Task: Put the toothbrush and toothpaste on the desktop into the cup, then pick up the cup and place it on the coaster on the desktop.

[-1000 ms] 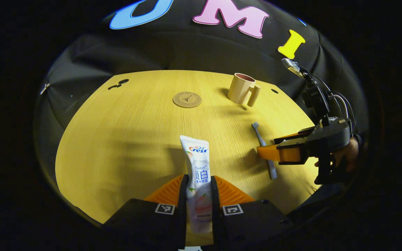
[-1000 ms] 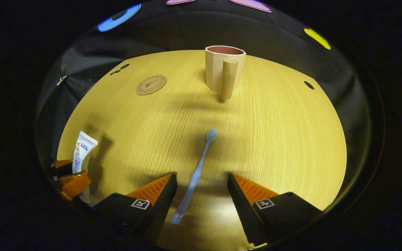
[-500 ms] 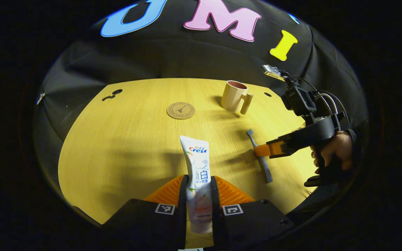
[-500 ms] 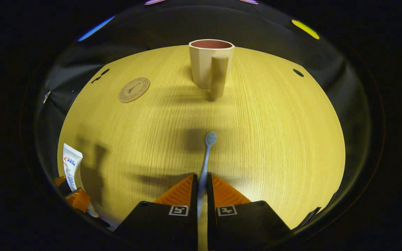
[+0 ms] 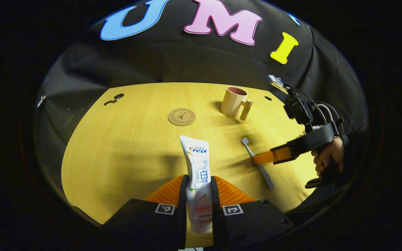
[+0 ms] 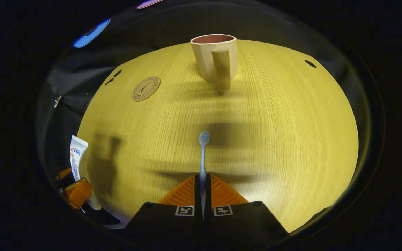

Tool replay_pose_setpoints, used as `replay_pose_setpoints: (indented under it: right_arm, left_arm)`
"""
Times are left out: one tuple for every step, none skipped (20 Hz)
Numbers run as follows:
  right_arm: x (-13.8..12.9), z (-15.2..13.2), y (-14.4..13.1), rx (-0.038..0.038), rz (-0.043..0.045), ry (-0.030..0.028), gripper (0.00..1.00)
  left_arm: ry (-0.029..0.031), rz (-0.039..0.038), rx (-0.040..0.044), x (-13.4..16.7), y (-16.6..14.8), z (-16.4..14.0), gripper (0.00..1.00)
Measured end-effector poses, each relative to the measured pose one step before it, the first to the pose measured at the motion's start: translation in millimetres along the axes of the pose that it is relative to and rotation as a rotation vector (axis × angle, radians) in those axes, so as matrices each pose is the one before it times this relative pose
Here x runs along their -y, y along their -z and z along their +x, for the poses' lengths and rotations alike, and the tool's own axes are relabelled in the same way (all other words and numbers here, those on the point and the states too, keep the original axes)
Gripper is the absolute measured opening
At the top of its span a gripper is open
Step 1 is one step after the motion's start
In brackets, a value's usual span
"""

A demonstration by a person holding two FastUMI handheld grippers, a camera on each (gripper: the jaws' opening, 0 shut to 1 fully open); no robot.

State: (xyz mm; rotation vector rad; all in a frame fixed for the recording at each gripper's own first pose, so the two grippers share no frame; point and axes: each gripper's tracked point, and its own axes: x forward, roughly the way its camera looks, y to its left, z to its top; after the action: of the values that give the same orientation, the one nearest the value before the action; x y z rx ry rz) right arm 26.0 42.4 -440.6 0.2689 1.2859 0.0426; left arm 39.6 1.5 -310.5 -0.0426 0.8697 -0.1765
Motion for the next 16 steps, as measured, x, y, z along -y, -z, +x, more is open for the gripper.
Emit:
replay_pose_setpoints:
  right_arm:
    - [6.81,-2.84,-0.96,0.01605,-0.01147,-0.00112,0.05]
    - [5.17,-4.14,0.36,0.00945,-0.00737,-0.01024,0.05]
    - [4.55,-5.49,0.16,0.00904,-0.00335,-0.01019,0.05]
    - [3.72,-6.59,-0.55,0.01171,-0.0009,-0.01517,0.05]
    - [4.81,-5.32,-0.52,0.0103,-0.0003,-0.0111,0.05]
    - [3.35,-5.39,-0.93,0.01002,0.00037,-0.01442,0.05]
    - [3.54,-5.9,-3.16,0.01247,-0.00081,-0.01107,0.05]
    - [2.34,-7.74,-2.61,0.01437,-0.00153,-0.01194,0.05]
    - [1.33,-6.64,-2.56,0.00992,-0.004,-0.01226,0.05]
    - [2.54,-6.4,-4.29,0.0151,-0.00634,-0.00875,0.05]
    - [2.38,-4.38,-6.41,0.02252,-0.00417,-0.00773,0.05]
    - [1.45,-4.55,-5.44,0.01792,-0.00116,-0.01228,0.05]
    - [0.3,-5.57,-6.77,0.01903,-0.00213,-0.01355,0.05]
    - [-0.92,-4.72,-7.22,0.01775,-0.00742,-0.01234,0.05]
    - [0.22,-5.31,-6.65,0.01348,-0.01089,-0.01029,0.05]
    - [1.52,-4.66,-5.37,0.0128,-0.01181,-0.00941,0.05]
  left_arm:
    - [0.00234,-0.01088,0.00663,2.93,-4.44,0.46,0.4]
    - [0.00004,-0.00682,0.00628,2.17,-5.43,0.24,0.4]
    - [0.00019,-0.00316,0.00494,2.83,-4.8,-0.33,0.35]
    - [-0.003,-0.00483,0.00319,2.65,-6.18,0.86,0.4]
    - [-0.0019,-0.00872,0.01006,3.27,-7.98,0.27,0.35]
    - [0.00664,-0.01286,0.0183,5.68,-11.62,0.41,0.35]
    - [0.00903,-0.01686,0.02008,7.04,-13.25,1.01,0.39]
    - [0.01009,-0.01696,0.02132,6.84,-14.25,2.46,0.35]
    - [0.00926,-0.01495,0.02509,6.36,-15.31,1.68,0.3]
    - [0.00999,-0.01035,0.02587,7.42,-15.88,3.18,0.35]
    - [0.00648,-0.00493,0.0285,6.74,-15.53,4.87,0.35]
    - [0.00271,0.0018,0.02558,4.52,-15.96,4.58,0.35]
    - [-0.0007,0.01014,0.02921,4.97,-15.43,6.03,0.35]
    - [0.00036,0.01443,0.03135,4.04,-15.82,8.02,0.35]
    - [0.00122,0.01218,0.02779,3.96,-13.44,8.95,0.35]
    - [0.0043,0.01219,0.02384,4.15,-12.17,10.16,0.35]
